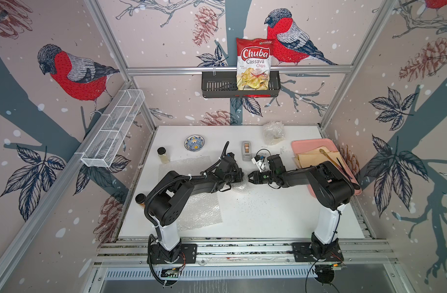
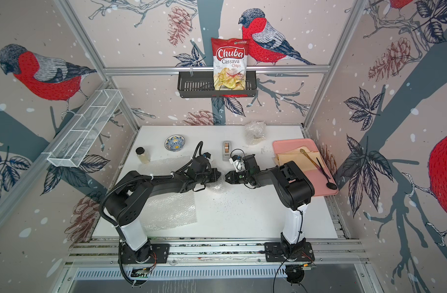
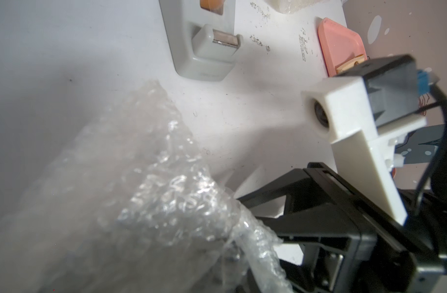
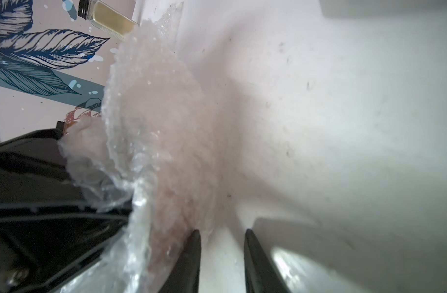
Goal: Wrap bowls in bubble wrap
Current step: Stick the tape on the bubble wrap.
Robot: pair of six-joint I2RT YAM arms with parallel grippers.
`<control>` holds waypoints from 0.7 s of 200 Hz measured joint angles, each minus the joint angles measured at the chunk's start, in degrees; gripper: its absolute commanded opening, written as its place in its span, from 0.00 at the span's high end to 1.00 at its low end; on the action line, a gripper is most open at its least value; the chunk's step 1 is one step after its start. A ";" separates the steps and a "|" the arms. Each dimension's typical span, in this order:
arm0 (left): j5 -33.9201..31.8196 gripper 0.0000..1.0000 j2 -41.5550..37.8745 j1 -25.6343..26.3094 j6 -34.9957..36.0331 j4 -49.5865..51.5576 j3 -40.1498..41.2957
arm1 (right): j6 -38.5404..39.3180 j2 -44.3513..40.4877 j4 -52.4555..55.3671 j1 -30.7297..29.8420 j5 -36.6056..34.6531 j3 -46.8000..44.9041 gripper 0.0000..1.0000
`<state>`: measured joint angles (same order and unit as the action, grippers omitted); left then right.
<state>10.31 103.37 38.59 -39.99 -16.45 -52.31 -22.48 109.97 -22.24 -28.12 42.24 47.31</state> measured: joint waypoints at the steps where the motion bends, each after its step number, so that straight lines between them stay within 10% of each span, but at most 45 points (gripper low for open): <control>1: -0.02 0.89 0.00 0.00 0.00 0.00 0.00 | -0.02 -0.13 0.09 0.02 0.15 -0.15 0.67; 98: -1.33 0.88 -0.90 0.00 -0.02 -0.81 0.50 | -1.14 -12.52 4.70 5.29 4.85 -8.24 0.52; 140: -1.60 0.68 -4.83 0.04 0.04 2.01 -0.79 | -1.95 -17.18 6.08 5.51 1.70 -8.66 0.46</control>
<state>8.71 98.54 38.63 -39.94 -14.44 -53.10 -24.43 92.79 -16.16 -22.61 43.94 38.65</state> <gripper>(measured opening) 0.260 0.506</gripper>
